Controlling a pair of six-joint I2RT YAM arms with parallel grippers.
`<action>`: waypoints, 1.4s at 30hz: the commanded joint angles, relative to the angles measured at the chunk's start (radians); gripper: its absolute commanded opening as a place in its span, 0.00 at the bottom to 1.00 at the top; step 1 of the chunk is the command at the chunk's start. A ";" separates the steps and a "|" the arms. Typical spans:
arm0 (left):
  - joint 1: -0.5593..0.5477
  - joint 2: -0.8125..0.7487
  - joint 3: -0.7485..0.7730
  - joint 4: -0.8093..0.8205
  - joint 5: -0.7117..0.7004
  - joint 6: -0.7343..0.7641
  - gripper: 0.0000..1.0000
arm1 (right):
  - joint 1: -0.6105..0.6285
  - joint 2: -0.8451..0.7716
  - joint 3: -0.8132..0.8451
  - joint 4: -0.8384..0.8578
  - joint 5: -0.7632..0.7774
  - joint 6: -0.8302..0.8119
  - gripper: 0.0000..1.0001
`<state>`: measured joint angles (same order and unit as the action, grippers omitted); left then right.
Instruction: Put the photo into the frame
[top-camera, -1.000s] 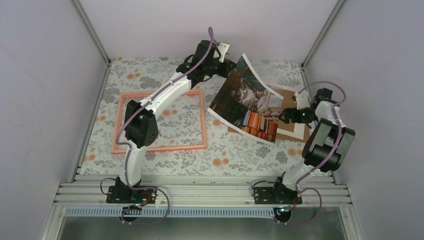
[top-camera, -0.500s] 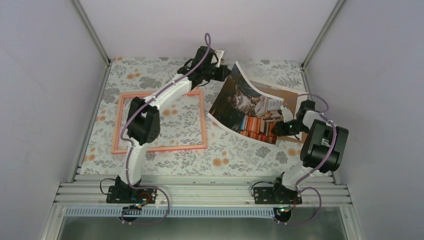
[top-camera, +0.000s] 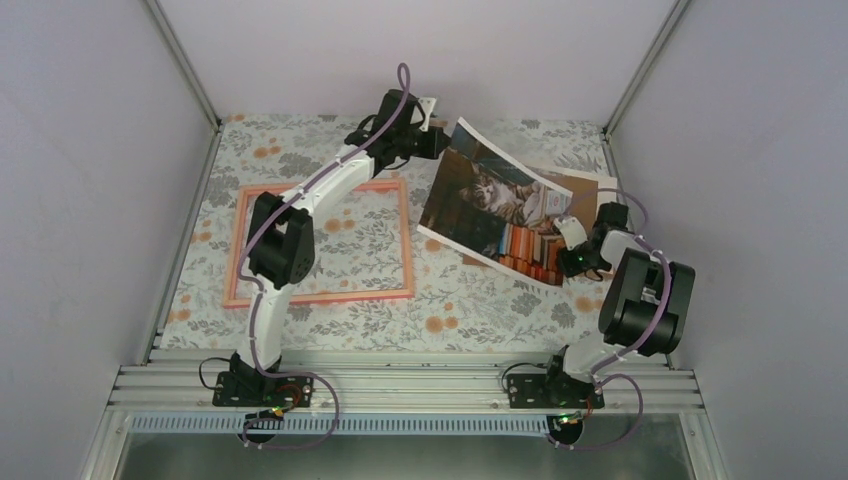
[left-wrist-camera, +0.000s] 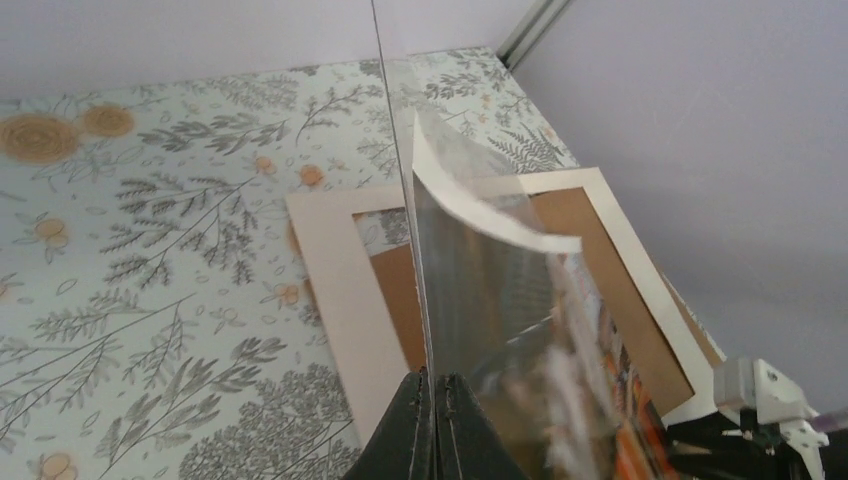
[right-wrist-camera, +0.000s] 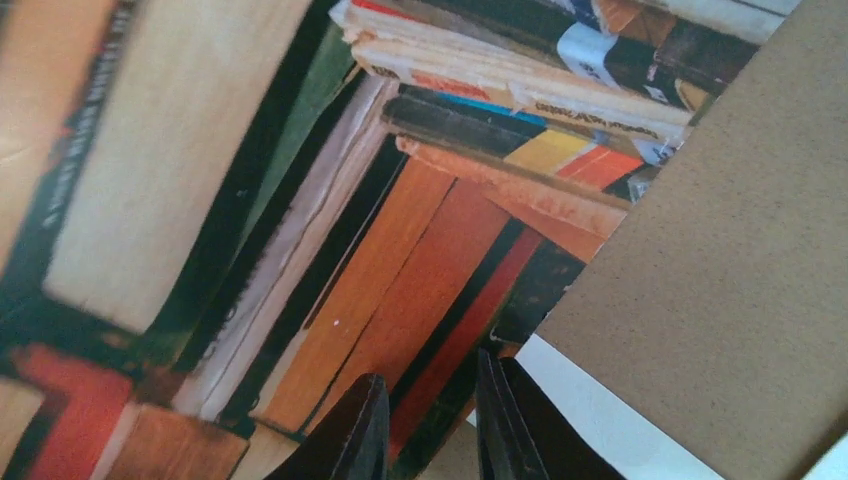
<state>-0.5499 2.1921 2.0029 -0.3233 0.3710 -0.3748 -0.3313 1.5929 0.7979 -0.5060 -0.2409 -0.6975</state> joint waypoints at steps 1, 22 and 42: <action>0.026 -0.077 -0.038 0.022 0.024 0.024 0.02 | -0.047 0.106 -0.060 0.012 0.324 -0.071 0.24; 0.232 -0.402 -0.512 -0.003 0.099 0.025 0.02 | -0.177 0.109 0.063 -0.077 0.347 -0.120 0.25; 0.613 -0.669 -1.093 -0.061 0.115 0.080 0.03 | -0.110 0.160 0.564 -0.459 -0.176 -0.010 0.72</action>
<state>0.0216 1.5295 0.9077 -0.3779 0.5014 -0.3420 -0.5220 1.7798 1.2900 -0.8635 -0.1745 -0.7483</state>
